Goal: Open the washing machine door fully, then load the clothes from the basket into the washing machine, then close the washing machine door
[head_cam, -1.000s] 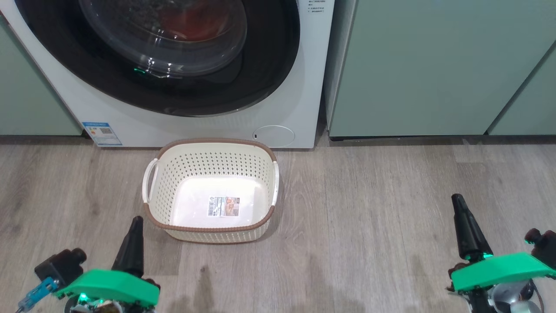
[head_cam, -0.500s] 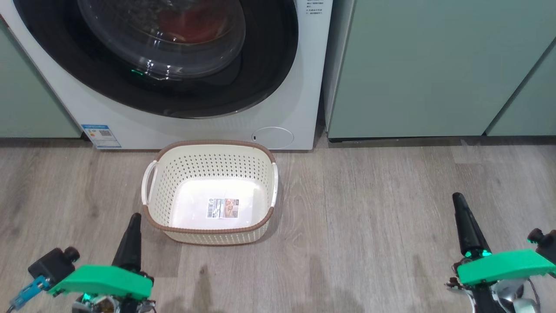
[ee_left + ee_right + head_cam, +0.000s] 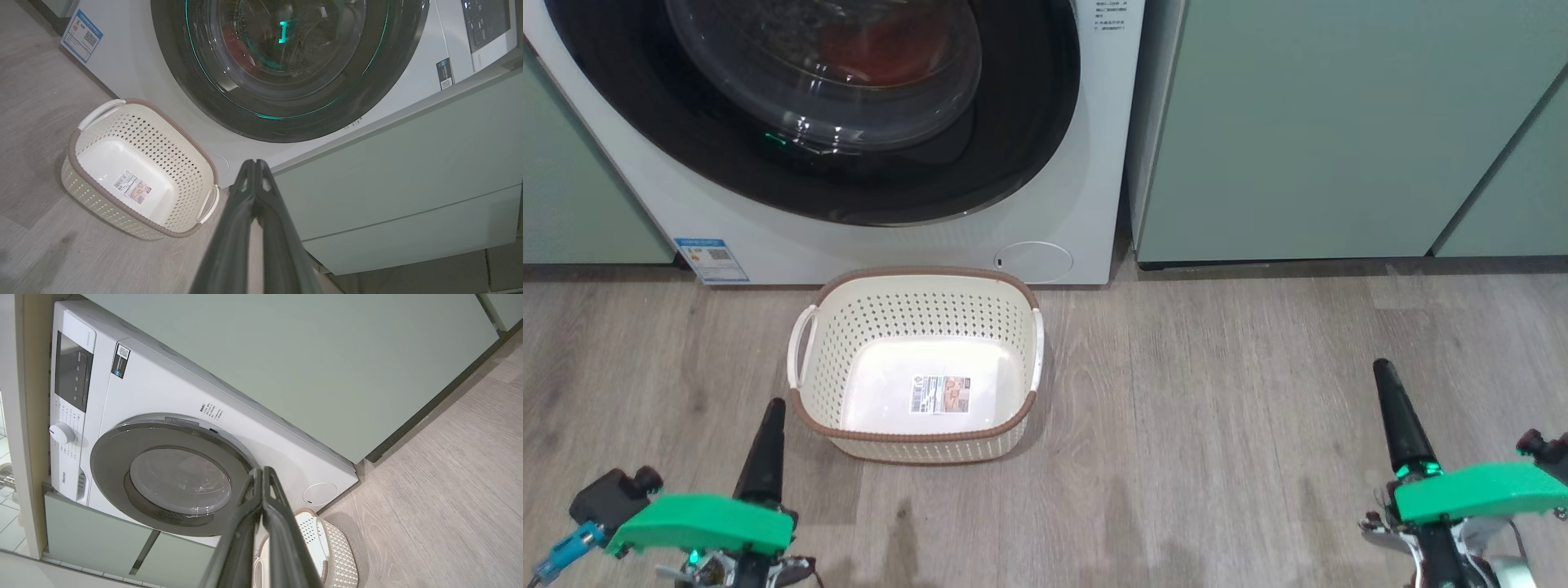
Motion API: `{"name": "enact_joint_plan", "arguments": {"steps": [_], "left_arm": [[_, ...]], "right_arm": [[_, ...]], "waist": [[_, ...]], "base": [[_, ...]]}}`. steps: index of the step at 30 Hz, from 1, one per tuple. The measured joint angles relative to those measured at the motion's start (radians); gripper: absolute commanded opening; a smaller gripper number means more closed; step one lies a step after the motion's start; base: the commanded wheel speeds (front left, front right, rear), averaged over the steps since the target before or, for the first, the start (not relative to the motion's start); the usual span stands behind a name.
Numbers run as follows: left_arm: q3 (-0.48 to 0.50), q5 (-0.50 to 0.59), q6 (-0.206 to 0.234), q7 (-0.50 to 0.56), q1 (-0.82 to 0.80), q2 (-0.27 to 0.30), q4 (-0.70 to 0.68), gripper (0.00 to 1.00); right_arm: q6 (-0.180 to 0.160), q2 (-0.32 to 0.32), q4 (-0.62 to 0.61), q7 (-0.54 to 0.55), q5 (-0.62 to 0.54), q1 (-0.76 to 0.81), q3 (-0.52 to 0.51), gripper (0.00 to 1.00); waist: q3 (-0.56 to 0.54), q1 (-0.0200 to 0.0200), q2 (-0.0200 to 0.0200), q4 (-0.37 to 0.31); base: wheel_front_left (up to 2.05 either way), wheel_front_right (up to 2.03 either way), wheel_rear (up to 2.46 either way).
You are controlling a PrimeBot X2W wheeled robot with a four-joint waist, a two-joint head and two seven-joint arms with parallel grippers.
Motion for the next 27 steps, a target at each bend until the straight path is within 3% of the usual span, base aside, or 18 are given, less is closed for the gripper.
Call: {"name": "enact_joint_plan", "arguments": {"steps": [27], "left_arm": [[0.029, -0.310, -0.010, 0.079, -0.041, -0.011, 0.038, 0.00]], "right_arm": [[0.000, -0.003, 0.067, 0.052, 0.307, -0.055, -0.014, 0.00]], "waist": [[-0.012, 0.0000, 0.0000, -0.008]], "base": [[0.00, 0.00, 0.00]]}}
